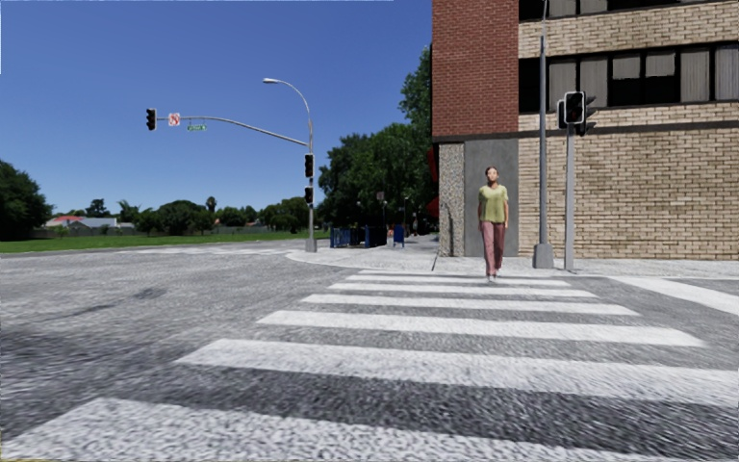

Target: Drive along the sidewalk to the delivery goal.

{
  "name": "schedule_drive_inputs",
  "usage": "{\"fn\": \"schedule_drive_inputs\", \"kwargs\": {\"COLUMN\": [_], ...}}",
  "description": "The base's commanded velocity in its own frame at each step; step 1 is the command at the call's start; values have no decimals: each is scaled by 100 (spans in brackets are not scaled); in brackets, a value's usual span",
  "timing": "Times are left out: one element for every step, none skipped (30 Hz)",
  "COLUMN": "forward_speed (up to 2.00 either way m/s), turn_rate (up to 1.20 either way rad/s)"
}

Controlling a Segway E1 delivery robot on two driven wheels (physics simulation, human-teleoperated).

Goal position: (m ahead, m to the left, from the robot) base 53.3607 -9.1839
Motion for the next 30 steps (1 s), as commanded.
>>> {"fn": "schedule_drive_inputs", "kwargs": {"forward_speed": [200,200,200,200,200,200,200,200,200,200,200,200,200,200,200,200,200,200,200,200,200,200,200,200,200,200,200,200,200,200], "turn_rate": [0,0,0,0,0,0,0,0,0,0,0,0,0,0,0,0,0,0,0,0,0,0,0,0,0,0,0,0,0,0]}}
